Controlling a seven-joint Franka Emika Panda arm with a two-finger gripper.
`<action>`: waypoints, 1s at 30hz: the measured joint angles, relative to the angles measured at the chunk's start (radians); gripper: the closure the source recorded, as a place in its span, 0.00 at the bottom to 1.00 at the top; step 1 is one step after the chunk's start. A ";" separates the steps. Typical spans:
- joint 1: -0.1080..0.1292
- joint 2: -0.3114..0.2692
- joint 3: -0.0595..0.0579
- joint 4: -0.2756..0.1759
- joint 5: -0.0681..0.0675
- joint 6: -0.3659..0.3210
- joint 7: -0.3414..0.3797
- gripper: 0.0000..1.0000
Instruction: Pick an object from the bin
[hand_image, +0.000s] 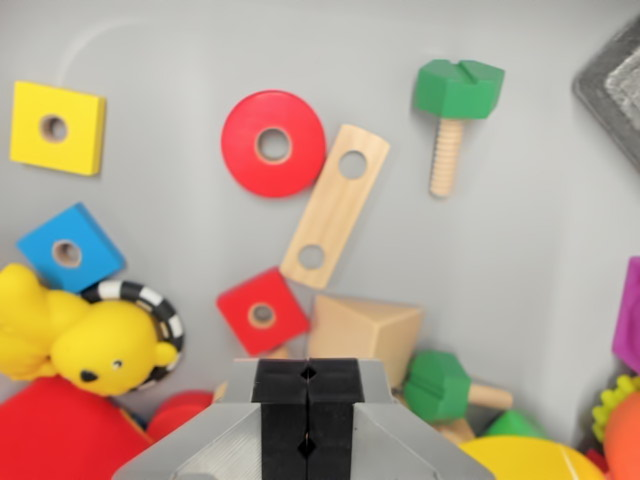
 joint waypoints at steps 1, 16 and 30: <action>0.000 -0.005 0.000 0.000 0.002 -0.006 -0.001 1.00; 0.002 -0.132 0.001 0.030 0.041 -0.165 -0.029 1.00; 0.002 -0.202 0.001 0.072 0.058 -0.280 -0.041 1.00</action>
